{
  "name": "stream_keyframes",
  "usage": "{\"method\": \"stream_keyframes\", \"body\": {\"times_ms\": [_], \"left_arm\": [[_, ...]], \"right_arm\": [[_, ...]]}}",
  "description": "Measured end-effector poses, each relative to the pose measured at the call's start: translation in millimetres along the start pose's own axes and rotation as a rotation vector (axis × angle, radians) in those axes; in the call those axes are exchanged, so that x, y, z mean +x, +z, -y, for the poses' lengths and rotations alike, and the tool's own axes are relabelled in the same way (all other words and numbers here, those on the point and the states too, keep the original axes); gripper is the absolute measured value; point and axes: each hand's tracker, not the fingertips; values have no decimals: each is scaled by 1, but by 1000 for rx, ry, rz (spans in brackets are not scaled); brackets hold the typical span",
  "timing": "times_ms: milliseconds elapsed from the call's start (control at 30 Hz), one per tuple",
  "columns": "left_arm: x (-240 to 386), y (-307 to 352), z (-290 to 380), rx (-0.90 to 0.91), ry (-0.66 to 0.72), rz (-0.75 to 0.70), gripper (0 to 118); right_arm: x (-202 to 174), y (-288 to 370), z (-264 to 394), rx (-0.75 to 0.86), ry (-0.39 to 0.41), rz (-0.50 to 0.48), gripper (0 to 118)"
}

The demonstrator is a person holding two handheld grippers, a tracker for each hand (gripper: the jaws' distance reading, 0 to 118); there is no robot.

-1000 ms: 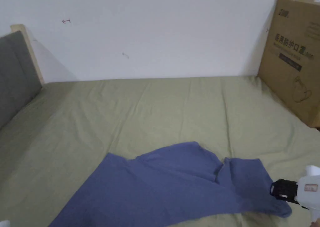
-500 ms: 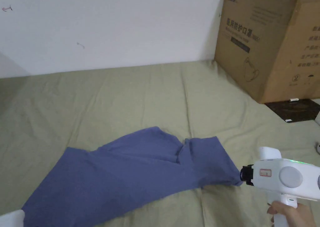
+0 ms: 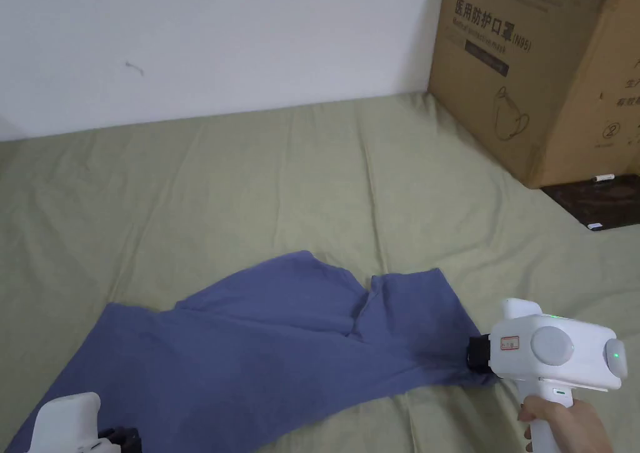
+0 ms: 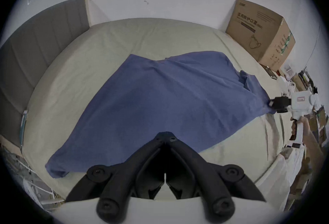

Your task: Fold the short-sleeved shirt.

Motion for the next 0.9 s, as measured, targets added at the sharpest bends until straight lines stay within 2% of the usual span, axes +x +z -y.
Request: {"method": "stream_keyframes", "body": {"times_ms": [33, 100, 300, 433, 567, 600, 633, 700, 733, 900], "left_arm": [[0, -2, -2, -3, -7, -1, 0], [3, -1, -4, -6, -15, -5, 0], [-10, -5, -15, -4, -4, -23, 0], [-27, -17, -41, 3, 26, -36, 0], [-50, -47, -79, 13, 68, -27, 1], [-56, -58, -91, 8, 75, -33, 15], [-63, -72, -103, -8, 79, -47, 40], [-71, -94, -124, -11, 63, -84, 102], [-74, -103, -135, -7, 57, -104, 113], [-87, -161, -174, -47, 67, -103, 113]], "right_arm": [[0, 4, 3, 12, -8, -19, 19], [-5, 10, 4, 22, 5, -25, 6], [-11, 29, -3, 61, 20, -36, 5], [-25, 47, -9, 119, 106, -24, 5], [-26, 41, -14, 106, 106, -30, 4], [-25, 39, -13, 102, 99, -31, 5], [-23, 36, -12, 96, 89, -31, 5], [-21, 33, -10, 84, 71, -36, 4], [-20, 31, -8, 77, 68, -36, 5], [-15, 22, -5, 56, 49, -32, 5]]}}
